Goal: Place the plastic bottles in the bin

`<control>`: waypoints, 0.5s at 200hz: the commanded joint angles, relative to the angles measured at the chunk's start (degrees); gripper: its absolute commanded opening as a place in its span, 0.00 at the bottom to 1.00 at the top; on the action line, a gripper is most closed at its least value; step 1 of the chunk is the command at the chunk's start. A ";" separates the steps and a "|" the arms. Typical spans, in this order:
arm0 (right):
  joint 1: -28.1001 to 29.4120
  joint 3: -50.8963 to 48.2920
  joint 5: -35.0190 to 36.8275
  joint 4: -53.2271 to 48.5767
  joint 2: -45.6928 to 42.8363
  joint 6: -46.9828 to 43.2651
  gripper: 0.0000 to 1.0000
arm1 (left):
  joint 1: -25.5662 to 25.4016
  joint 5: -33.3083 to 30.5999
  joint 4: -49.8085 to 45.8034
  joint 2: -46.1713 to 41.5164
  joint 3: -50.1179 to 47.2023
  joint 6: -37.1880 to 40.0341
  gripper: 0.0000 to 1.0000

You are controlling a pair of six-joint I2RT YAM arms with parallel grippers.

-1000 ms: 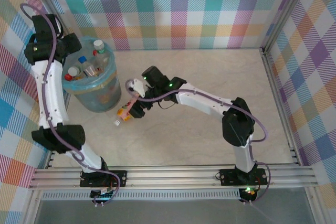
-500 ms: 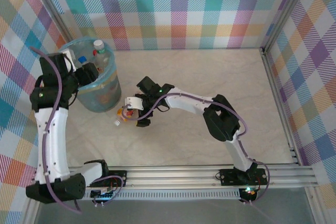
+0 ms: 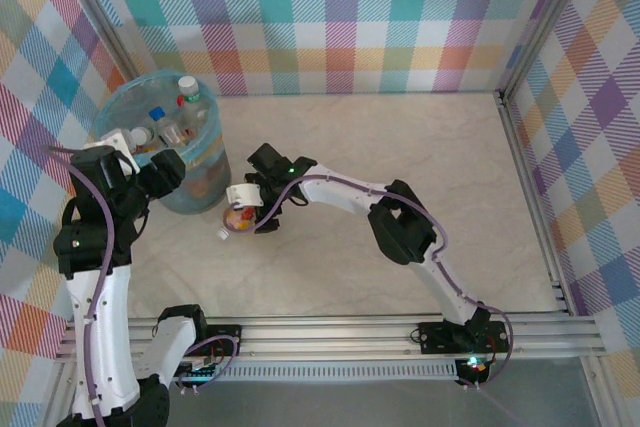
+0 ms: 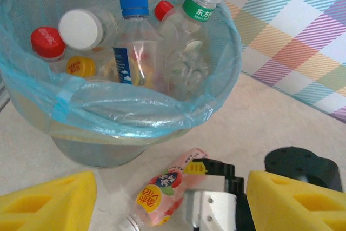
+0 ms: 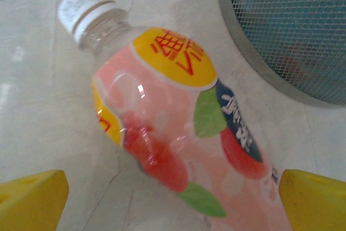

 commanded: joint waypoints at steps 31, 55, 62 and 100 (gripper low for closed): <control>1.82 13.39 4.19 -10.13 11.63 -3.89 1.00 | -0.26 -1.24 0.10 -3.07 -2.32 -1.94 0.73; 1.83 12.18 4.70 -11.45 11.50 -4.93 0.95 | -0.26 -1.87 -1.17 -3.71 -1.39 -1.10 0.73; 1.81 11.49 5.05 -11.99 10.92 -5.01 0.92 | -0.26 -2.17 -1.33 -3.97 -1.30 -0.79 0.73; 1.85 3.85 6.10 -12.76 3.13 -4.95 0.65 | -0.32 -3.22 -1.50 -4.26 -1.25 -0.41 0.74</control>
